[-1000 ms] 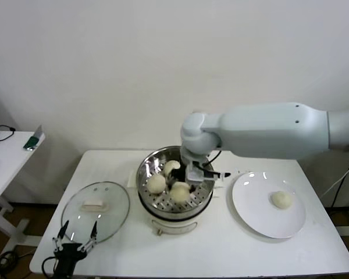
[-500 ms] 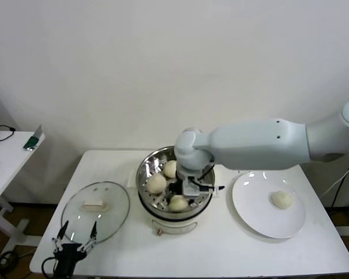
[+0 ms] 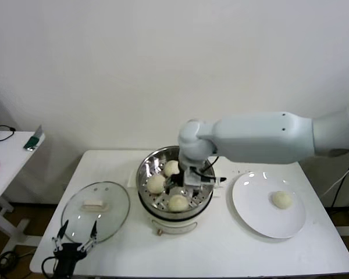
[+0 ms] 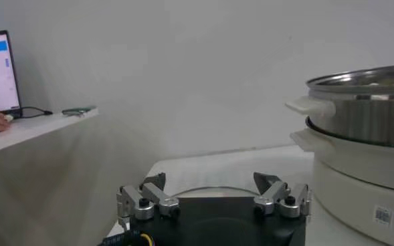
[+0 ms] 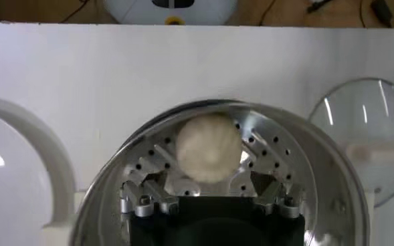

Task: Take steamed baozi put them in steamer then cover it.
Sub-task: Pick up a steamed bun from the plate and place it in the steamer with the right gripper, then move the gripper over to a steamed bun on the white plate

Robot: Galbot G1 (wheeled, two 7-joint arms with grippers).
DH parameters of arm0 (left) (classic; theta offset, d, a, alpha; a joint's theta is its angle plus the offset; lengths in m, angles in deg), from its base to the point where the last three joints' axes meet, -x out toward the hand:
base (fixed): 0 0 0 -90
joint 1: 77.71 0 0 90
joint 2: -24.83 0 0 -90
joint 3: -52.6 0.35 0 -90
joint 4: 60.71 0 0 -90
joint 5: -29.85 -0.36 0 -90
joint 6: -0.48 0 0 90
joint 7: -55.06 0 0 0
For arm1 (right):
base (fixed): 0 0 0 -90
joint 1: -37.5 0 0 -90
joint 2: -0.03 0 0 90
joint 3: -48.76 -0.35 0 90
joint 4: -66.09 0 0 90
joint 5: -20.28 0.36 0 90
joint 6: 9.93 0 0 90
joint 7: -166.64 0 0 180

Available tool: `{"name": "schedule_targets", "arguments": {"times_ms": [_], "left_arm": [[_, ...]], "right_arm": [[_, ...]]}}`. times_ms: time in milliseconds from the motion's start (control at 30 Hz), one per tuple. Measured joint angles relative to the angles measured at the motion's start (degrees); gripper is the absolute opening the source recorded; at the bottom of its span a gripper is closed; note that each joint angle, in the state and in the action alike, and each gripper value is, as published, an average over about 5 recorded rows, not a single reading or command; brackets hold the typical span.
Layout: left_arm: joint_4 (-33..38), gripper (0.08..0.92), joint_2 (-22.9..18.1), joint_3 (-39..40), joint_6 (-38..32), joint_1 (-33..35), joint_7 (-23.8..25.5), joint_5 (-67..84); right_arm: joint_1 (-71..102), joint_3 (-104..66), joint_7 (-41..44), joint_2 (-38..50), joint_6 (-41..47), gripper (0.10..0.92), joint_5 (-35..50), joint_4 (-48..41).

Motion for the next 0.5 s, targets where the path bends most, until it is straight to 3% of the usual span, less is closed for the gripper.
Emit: {"name": "schedule_targets", "arguments": {"times_ms": [300, 500], "left_arm": [[0.00, 0.823, 0.27, 0.29, 0.19, -0.60, 0.07, 0.04], [-0.25, 0.823, 0.31, 0.59, 0.41, -1.05, 0.13, 0.04]], "right_arm": [[-10.09, 7.09, 4.58, 10.25, 4.58, 0.823, 12.45, -3.87], [-12.41, 11.87, 5.79, 19.95, 9.45, 0.823, 14.69, -6.88]]}}
